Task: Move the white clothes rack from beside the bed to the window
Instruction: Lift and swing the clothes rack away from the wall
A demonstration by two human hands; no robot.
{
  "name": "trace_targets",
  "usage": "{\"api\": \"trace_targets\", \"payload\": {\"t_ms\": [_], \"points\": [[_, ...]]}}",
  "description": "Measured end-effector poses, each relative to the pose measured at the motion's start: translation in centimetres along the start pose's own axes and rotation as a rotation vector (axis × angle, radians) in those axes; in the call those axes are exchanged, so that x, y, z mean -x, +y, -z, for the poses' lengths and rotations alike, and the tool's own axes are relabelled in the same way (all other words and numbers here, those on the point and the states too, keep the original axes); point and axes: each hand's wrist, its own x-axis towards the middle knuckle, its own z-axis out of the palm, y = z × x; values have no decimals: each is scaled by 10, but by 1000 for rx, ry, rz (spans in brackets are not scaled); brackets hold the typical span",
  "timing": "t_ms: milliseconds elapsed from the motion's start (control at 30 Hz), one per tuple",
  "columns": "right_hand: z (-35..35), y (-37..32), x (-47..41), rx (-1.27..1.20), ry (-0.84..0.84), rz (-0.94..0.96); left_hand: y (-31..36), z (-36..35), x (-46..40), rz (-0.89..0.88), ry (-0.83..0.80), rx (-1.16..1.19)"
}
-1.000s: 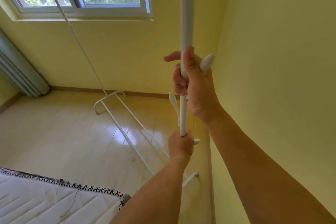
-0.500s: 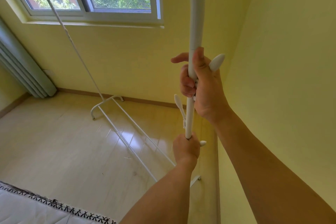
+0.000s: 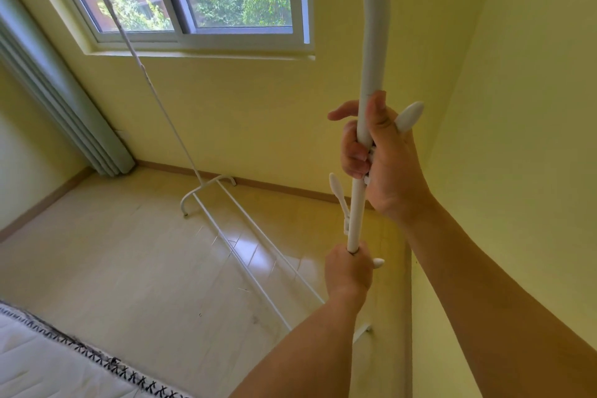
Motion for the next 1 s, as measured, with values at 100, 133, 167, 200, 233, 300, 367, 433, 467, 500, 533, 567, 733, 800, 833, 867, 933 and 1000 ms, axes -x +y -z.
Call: {"api": "trace_targets", "payload": {"t_ms": [100,133,167,200,233,300,367,433,467,500,533,567,733,800,833,867,933,1000], "points": [[9,-1,-15,11,7,-2,13,-10,-10,10,-19,1],[13,-2,-22,20,13,4,19,-14,-15,9,-30,-6],[18,-4,-28,31,19,10,25,-18,-19,8,-42,-9],[24,-5,-33,43,29,17,31,-21,-24,5,-55,-14],[29,-7,-39,56,40,23,36,-25,-28,1,-66,-23],[39,-9,-49,98,70,34,46,-34,-37,-7,-89,-55],[49,-10,-56,154,114,49,53,-43,-44,-12,-107,-108],[57,-12,-63,216,164,63,59,-49,-50,-17,-115,-149],[65,-15,-67,249,194,64,64,-55,-55,-22,-127,-166],[71,-16,-71,275,223,60,68,-60,-59,-27,-135,-191],[78,-17,-74,294,255,53,73,-64,-63,-34,-143,-221],[85,-18,-78,309,288,46,78,-69,-66,-40,-154,-247],[111,-16,-102,343,514,27,103,-97,-87,-61,-219,-268],[119,-13,-111,356,605,51,112,-105,-95,-88,-223,-334],[123,-12,-115,353,632,61,117,-109,-100,-104,-229,-367],[129,-12,-120,340,643,70,122,-113,-104,-117,-234,-389],[139,-12,-130,309,634,73,131,-121,-115,-139,-238,-441],[150,-10,-144,306,619,70,140,-130,-128,-165,-229,-489]]}}
